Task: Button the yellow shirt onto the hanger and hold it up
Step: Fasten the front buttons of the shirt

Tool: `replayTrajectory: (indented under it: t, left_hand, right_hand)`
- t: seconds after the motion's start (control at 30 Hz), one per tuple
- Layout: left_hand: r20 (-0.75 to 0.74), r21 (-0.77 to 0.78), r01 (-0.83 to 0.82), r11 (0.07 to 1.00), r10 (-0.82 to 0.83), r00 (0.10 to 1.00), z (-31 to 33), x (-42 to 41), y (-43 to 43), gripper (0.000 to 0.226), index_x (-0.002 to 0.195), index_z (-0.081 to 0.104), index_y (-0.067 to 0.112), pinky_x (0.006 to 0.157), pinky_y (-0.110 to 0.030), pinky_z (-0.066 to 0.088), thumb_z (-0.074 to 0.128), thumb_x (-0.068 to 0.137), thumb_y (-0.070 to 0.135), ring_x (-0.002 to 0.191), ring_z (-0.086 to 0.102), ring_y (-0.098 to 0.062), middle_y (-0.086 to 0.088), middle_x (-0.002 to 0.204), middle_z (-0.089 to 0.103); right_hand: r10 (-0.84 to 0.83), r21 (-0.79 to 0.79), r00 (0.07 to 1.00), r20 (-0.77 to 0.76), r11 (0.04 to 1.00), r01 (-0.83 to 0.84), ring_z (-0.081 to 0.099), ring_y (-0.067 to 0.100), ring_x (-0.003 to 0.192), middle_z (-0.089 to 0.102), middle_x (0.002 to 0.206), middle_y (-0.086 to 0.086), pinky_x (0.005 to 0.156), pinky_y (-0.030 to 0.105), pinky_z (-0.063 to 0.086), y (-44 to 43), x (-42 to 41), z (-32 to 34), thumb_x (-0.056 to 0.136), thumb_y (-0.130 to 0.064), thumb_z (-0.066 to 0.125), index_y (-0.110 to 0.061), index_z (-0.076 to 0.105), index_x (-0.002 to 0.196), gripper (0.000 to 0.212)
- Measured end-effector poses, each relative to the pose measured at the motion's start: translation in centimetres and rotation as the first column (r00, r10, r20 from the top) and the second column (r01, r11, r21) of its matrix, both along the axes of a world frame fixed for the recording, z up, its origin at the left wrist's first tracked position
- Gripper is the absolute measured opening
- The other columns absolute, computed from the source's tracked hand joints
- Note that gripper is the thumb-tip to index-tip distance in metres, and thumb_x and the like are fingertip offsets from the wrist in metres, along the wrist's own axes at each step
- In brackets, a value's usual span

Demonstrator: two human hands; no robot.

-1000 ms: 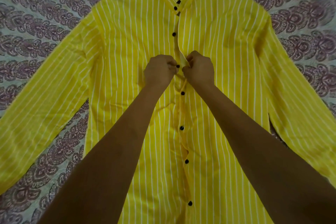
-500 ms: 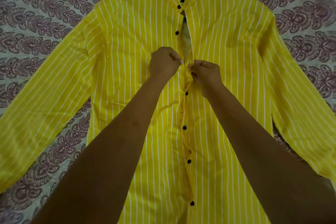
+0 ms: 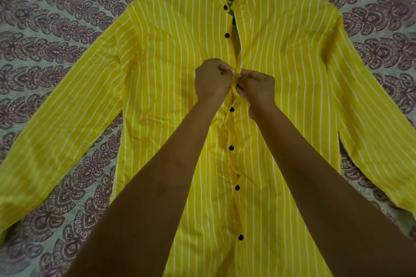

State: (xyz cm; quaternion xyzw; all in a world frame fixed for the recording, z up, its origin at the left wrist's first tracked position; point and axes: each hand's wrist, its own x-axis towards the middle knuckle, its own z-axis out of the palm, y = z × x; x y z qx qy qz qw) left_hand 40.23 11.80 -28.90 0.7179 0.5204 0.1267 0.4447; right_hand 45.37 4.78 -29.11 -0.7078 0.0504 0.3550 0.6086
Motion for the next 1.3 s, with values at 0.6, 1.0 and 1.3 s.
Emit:
replayTrajectory:
  t: [0.6,1.0,1.3]
  left_hand:
    - [-0.005,-0.157,0.070,0.985,-0.072,0.997,0.4,0.1,1.0,0.016,0.067,0.064,0.001,0.081,-0.047,0.055,0.052,0.079,0.000,0.077,0.063,-0.031,-0.012,0.066,0.062]
    - [0.174,-0.299,0.034,0.954,0.019,0.985,-0.1,0.1,0.4,0.018,0.066,0.066,0.023,0.077,-0.038,0.050,0.065,0.084,0.026,0.072,0.060,-0.017,0.000,0.069,0.064]
    - [0.223,-0.583,-0.102,0.806,0.280,0.934,-0.2,0.5,0.7,0.018,0.066,0.062,0.013,0.075,-0.029,0.052,0.067,0.083,0.011,0.068,0.059,-0.012,0.002,0.060,0.063]
  right_hand:
    - [0.154,-0.019,0.977,0.148,0.988,-0.153,0.063,0.015,0.060,0.063,0.063,0.007,0.064,0.028,0.055,-0.3,1.2,-0.3,0.076,0.004,0.060,-0.014,0.064,0.062,0.024]
    - [0.192,-0.147,0.824,0.533,0.980,-0.133,0.060,0.000,0.059,0.067,0.072,0.001,0.060,0.014,0.050,-0.1,0.1,-1.8,0.079,-0.008,0.067,-0.005,0.066,0.081,0.004]
    - [0.109,-0.090,0.865,0.489,0.993,-0.075,0.059,-0.005,0.060,0.063,0.073,-0.004,0.061,0.012,0.049,0.2,-0.4,-2.6,0.077,-0.008,0.071,-0.005,0.065,0.084,0.009]
